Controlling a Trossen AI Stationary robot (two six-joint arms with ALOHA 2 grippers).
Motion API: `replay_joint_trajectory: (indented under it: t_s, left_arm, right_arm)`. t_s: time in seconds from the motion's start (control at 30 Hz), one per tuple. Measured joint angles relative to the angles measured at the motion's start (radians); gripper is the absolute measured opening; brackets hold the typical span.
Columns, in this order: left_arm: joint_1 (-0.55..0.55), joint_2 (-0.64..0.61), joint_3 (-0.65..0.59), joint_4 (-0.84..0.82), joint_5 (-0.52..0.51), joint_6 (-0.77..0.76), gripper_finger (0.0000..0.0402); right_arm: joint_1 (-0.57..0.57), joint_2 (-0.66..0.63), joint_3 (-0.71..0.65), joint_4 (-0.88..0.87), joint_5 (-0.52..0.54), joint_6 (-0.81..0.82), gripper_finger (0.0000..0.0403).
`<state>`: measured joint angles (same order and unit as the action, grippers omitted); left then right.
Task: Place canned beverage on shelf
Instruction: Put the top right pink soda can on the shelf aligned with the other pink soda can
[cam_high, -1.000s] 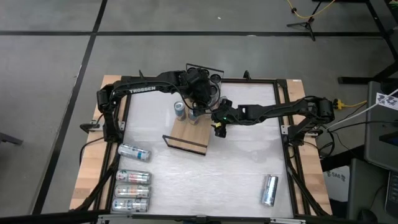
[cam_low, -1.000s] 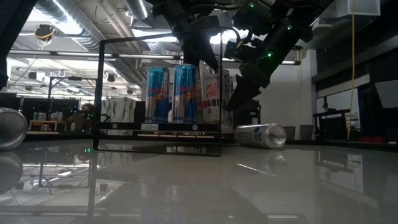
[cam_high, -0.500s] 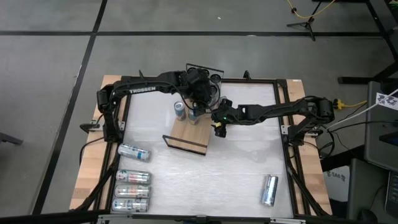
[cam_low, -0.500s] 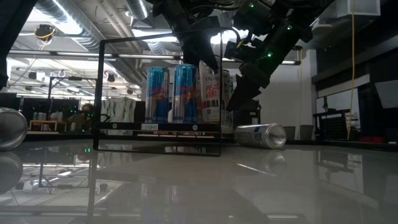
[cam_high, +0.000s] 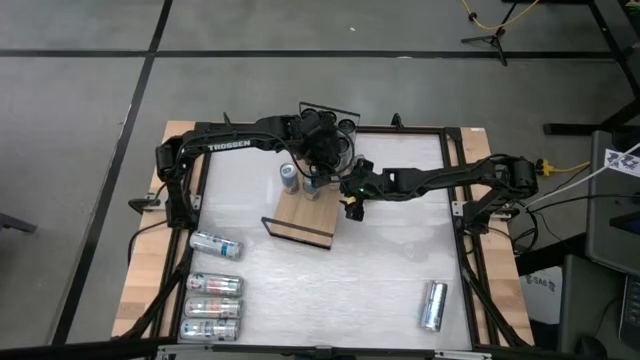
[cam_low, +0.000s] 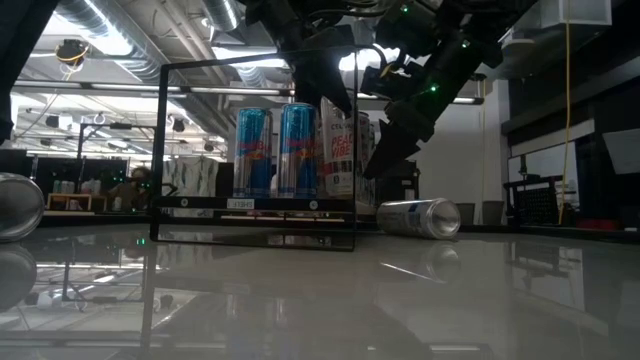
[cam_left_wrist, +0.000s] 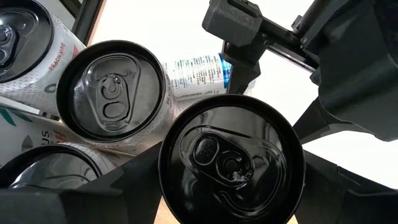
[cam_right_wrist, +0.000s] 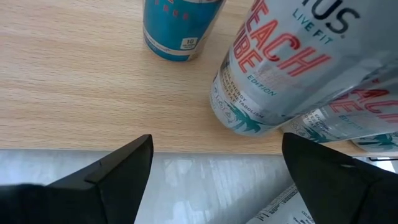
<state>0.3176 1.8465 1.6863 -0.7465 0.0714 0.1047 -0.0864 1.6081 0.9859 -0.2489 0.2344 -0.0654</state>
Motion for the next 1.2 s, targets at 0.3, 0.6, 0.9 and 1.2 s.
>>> replay_joint_trajectory:
  t_s: [0.3, 0.6, 0.9, 1.2]
  left_arm:
    - [0.000, 0.000, 0.000, 0.000, 0.000, -0.016, 0.0273]
    - [0.000, 0.000, 0.000, 0.000, -0.004, -0.020, 0.0273]
    - [0.000, 0.000, 0.000, -0.001, -0.011, -0.045, 0.0273]
    - [0.000, 0.000, 0.000, -0.001, -0.011, -0.046, 0.0278]
  right_arm:
    - [0.001, 0.000, 0.000, 0.000, 0.000, 0.000, 0.0351]
    - [0.001, 0.000, 0.000, 0.000, 0.000, 0.000, 0.0351]
    - [0.001, 0.000, 0.000, 0.000, 0.000, 0.000, 0.0351]
    - [0.001, 0.000, 0.000, 0.000, 0.000, 0.000, 0.0351]
